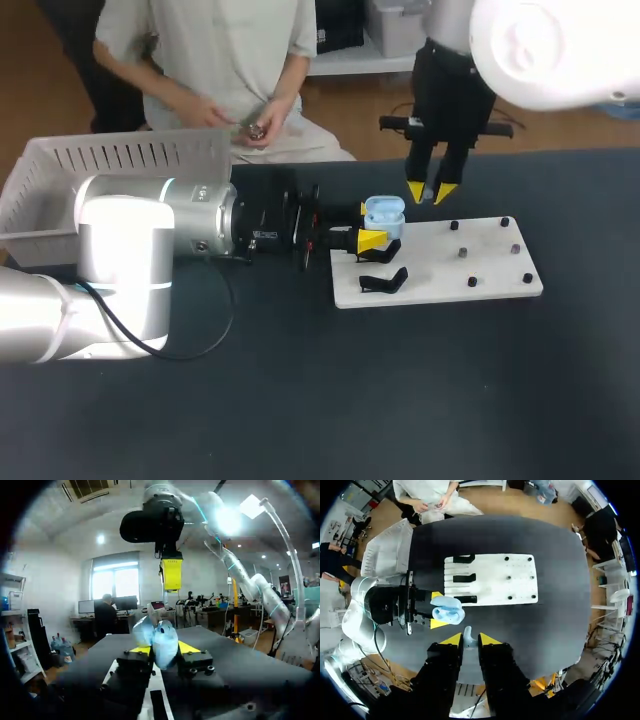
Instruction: Pick up each earbud case from the left stands, insert the matching earbuds, close the lid, and place the case in the box.
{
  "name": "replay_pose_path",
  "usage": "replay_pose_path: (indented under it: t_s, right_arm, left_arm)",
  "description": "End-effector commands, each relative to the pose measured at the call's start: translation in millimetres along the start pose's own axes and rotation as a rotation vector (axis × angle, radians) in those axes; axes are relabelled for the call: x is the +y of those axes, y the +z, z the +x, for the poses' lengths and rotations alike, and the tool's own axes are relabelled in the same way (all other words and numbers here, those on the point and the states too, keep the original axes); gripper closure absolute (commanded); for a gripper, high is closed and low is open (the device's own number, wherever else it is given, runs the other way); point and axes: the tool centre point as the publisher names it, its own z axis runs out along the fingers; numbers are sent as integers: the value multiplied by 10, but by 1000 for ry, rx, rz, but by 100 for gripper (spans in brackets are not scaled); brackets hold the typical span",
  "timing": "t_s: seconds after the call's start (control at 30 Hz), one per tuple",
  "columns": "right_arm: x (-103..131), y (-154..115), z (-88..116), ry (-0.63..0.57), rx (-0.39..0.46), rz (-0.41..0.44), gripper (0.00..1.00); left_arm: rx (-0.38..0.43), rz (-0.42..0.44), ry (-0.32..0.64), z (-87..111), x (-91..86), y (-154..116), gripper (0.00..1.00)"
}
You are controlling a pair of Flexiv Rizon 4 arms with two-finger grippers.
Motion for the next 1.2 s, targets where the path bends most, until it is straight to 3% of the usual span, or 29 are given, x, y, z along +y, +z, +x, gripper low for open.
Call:
replay_pose_path:
  t_s: [0.03, 0.43, 0.77, 1.2]
  right_arm:
    - [159, -38, -22, -53, 11, 34, 100]
    - [423, 42, -35, -216, 33, 104, 100]
    - [421, 101, -51, -334, 32, 134, 100]
    - [403, 199, -40, -370, 66, 137, 100]
  left_arm:
    - [0, 0, 0, 1, 4, 2, 100]
    - [0, 0, 0, 1, 4, 2, 100]
    - [0, 0, 0, 1, 4, 2, 100]
    - [0, 0, 0, 1, 4, 2, 100]
